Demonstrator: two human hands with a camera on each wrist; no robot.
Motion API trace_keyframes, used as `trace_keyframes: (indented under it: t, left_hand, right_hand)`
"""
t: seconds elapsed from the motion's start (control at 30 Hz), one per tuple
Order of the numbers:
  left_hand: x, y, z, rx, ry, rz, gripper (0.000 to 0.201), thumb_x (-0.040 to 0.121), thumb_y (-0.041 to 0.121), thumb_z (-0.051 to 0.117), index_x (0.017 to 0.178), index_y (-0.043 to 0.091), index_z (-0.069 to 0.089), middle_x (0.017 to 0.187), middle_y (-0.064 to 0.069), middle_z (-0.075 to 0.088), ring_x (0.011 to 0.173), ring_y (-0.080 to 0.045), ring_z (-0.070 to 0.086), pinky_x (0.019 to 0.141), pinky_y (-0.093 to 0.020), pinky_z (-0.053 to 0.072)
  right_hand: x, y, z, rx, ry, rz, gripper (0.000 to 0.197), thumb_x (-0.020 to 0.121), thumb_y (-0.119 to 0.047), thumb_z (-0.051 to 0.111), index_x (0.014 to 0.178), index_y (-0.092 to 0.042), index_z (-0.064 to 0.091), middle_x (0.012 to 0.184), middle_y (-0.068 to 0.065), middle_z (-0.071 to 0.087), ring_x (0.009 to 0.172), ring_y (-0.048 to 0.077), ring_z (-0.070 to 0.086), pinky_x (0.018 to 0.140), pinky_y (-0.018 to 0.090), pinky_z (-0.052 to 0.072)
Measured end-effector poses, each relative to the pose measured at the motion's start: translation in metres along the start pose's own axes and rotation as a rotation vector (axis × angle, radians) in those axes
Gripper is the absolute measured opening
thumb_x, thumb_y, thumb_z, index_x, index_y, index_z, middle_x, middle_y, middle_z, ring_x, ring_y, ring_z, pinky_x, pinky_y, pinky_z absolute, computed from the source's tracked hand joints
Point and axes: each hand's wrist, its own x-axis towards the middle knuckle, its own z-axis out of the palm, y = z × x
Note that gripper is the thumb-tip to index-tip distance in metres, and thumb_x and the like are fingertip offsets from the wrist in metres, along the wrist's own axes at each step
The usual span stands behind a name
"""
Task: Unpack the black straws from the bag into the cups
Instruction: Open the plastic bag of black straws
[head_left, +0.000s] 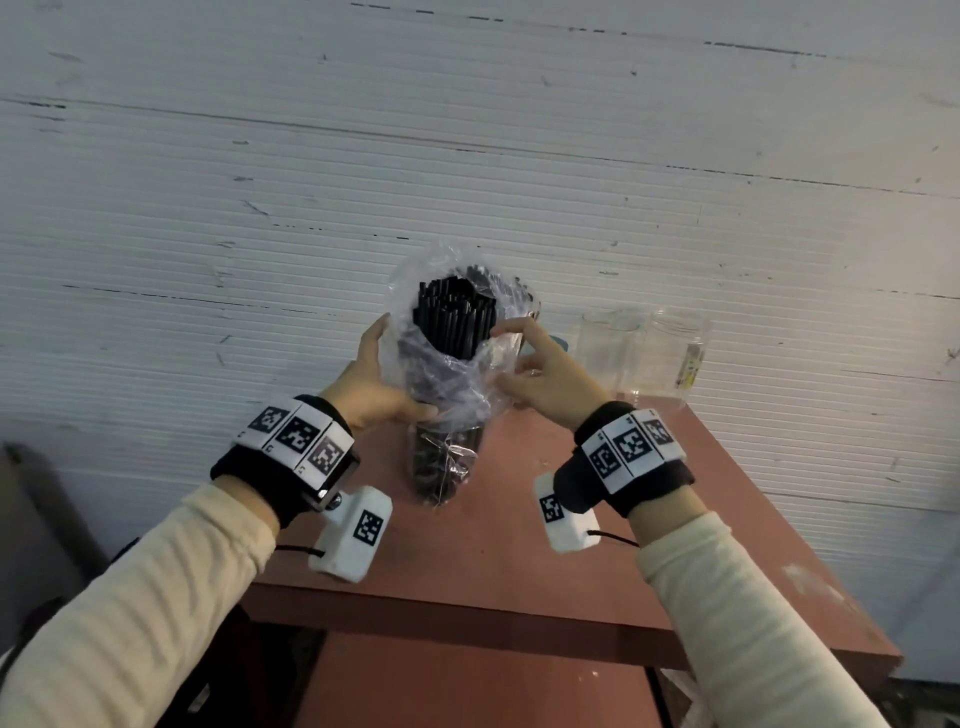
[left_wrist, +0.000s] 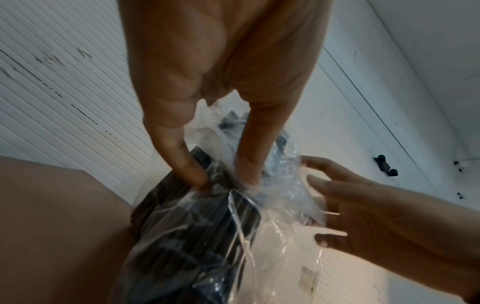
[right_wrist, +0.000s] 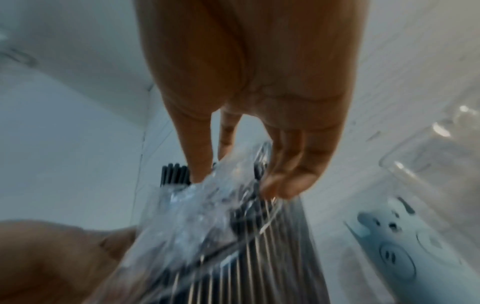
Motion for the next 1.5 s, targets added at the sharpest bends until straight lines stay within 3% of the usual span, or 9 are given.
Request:
trace_keyframes:
  t: [0.17, 0.3, 0.53, 0.67, 0.83, 1.0, 1.17, 1.3, 1.5]
  left_hand:
    - [0.011, -0.013, -0.002, 0.219, 0.013, -0.012, 0.149, 0.028, 0.039, 0.098, 0.139, 0.060, 0.001, 0.143, -0.013, 0.041, 0.126, -0.031, 0.047, 0.104, -0.051, 0.043]
    - [0.005, -0.010, 0.009, 0.093, -0.107, 0.027, 0.130, 0.062, -0.009, 0.082, 0.151, 0.034, -0.004, 0.141, -0.010, 0.042, 0.125, -0.027, 0.048, 0.093, -0.039, 0.050]
    - [0.009, -0.015, 0.011, 0.149, -0.047, -0.008, 0.101, 0.058, 0.002, 0.089, 0.129, 0.036, 0.025, 0.127, -0.010, 0.054, 0.105, -0.023, 0.060, 0.085, -0.036, 0.056]
    - [0.007, -0.015, 0.007, 0.106, -0.064, -0.026, 0.093, 0.067, -0.008, 0.081, 0.129, 0.031, 0.024, 0.129, -0.010, 0.051, 0.097, -0.019, 0.062, 0.060, -0.022, 0.056]
    - [0.004, -0.013, -0.002, -0.046, -0.198, -0.075, 0.121, 0.049, 0.002, 0.088, 0.146, 0.030, 0.021, 0.130, -0.007, 0.053, 0.113, -0.027, 0.061, 0.090, -0.043, 0.054]
    - [0.002, -0.006, -0.013, -0.190, -0.342, -0.089, 0.076, 0.080, -0.019, 0.057, 0.138, 0.027, 0.041, 0.117, -0.008, 0.065, 0.100, -0.021, 0.067, 0.077, -0.031, 0.059]
    - [0.002, 0.019, -0.023, -0.244, -0.216, -0.098, 0.033, 0.066, 0.023, 0.063, 0.098, 0.016, 0.066, 0.099, -0.009, 0.065, 0.084, -0.019, 0.062, 0.085, -0.031, 0.048]
    - [0.005, 0.021, -0.015, 0.086, -0.171, -0.064, 0.100, 0.050, 0.074, 0.075, 0.129, 0.015, 0.057, 0.130, -0.004, 0.061, 0.123, -0.020, 0.053, 0.112, -0.043, 0.033]
    - [0.007, 0.009, -0.006, 0.087, -0.132, -0.057, 0.047, 0.086, -0.006, 0.059, 0.130, 0.011, 0.052, 0.123, -0.008, 0.061, 0.114, -0.025, 0.059, 0.100, -0.041, 0.048]
  right_hand:
    - [-0.003, -0.013, -0.023, -0.122, 0.207, -0.003, 0.029, 0.088, -0.045, 0.063, 0.115, -0.041, 0.057, 0.113, 0.001, 0.038, 0.113, 0.018, 0.038, 0.098, 0.028, 0.038]
    - [0.009, -0.017, -0.025, -0.045, 0.277, 0.015, 0.030, 0.092, -0.045, 0.057, 0.115, -0.029, 0.049, 0.120, 0.007, 0.033, 0.102, 0.003, 0.039, 0.079, 0.008, 0.038]
    - [0.023, -0.001, -0.026, -0.046, 0.349, -0.037, 0.025, 0.084, -0.009, 0.056, 0.087, -0.031, 0.045, 0.104, -0.004, 0.054, 0.107, 0.023, 0.047, 0.081, 0.040, 0.051]
    - [0.021, 0.004, -0.026, 0.047, 0.369, -0.082, 0.032, 0.080, -0.001, 0.052, 0.081, -0.033, 0.048, 0.101, 0.002, 0.055, 0.072, 0.019, 0.054, 0.064, 0.033, 0.048]
    - [0.025, 0.019, -0.019, 0.223, 0.446, 0.021, 0.028, 0.080, 0.002, 0.051, 0.083, -0.025, 0.055, 0.096, 0.004, 0.058, 0.073, 0.020, 0.056, 0.062, 0.034, 0.052]
    - [0.024, 0.024, -0.016, 0.327, 0.340, 0.138, 0.024, 0.084, 0.008, 0.049, 0.084, -0.015, 0.057, 0.075, 0.004, 0.059, 0.061, 0.019, 0.054, 0.059, 0.031, 0.046]
    - [0.016, 0.022, -0.021, 0.158, 0.283, 0.043, 0.021, 0.089, 0.001, 0.054, 0.081, -0.019, 0.057, 0.083, 0.005, 0.060, 0.067, 0.016, 0.055, 0.065, 0.031, 0.048]
    - [0.015, 0.023, -0.017, -0.050, 0.259, -0.047, 0.011, 0.096, -0.022, 0.056, 0.086, -0.019, 0.057, 0.100, -0.005, 0.056, 0.089, 0.011, 0.054, 0.082, 0.028, 0.045]
    - [0.016, 0.021, -0.019, -0.032, 0.491, -0.243, 0.027, 0.092, -0.012, 0.062, 0.113, -0.009, 0.046, 0.129, 0.001, 0.036, 0.106, 0.006, 0.047, 0.084, 0.005, 0.044]
